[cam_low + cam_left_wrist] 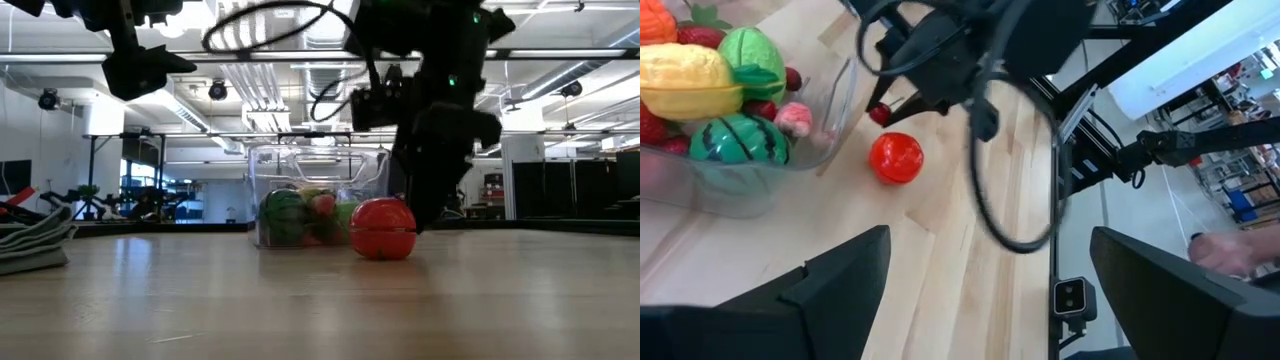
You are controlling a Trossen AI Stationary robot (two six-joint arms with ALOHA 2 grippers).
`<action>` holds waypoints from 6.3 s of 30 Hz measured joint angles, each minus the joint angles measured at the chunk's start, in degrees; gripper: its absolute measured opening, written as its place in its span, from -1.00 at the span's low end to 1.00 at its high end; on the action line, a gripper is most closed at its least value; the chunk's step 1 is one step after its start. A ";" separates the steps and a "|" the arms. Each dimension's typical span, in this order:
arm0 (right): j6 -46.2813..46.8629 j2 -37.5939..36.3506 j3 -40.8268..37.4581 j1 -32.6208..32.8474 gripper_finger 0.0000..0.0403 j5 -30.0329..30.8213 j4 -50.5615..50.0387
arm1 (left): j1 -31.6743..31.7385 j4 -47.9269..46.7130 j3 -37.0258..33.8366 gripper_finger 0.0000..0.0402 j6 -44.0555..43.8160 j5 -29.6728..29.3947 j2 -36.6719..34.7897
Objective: Pick and placing Produce into tupperware
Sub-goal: Put the red cherry into the transparent container, then put the red tomato into the transparent container
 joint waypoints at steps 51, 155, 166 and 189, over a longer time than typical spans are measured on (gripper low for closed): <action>27.73 -16.33 31.56 4.52 0.20 23.27 -51.82 | -1.31 -3.32 24.25 0.47 39.96 -0.57 32.68; 74.21 -39.49 13.34 26.13 0.18 41.23 -53.03 | 1.42 -23.08 52.87 0.44 57.25 -3.37 64.13; 74.23 -39.49 13.34 26.13 0.20 41.23 -53.03 | 1.38 -30.72 60.52 0.44 59.97 -6.10 63.84; 74.86 -39.49 13.06 26.15 0.20 41.13 -52.91 | 1.18 -35.92 63.98 0.44 59.80 -5.70 72.09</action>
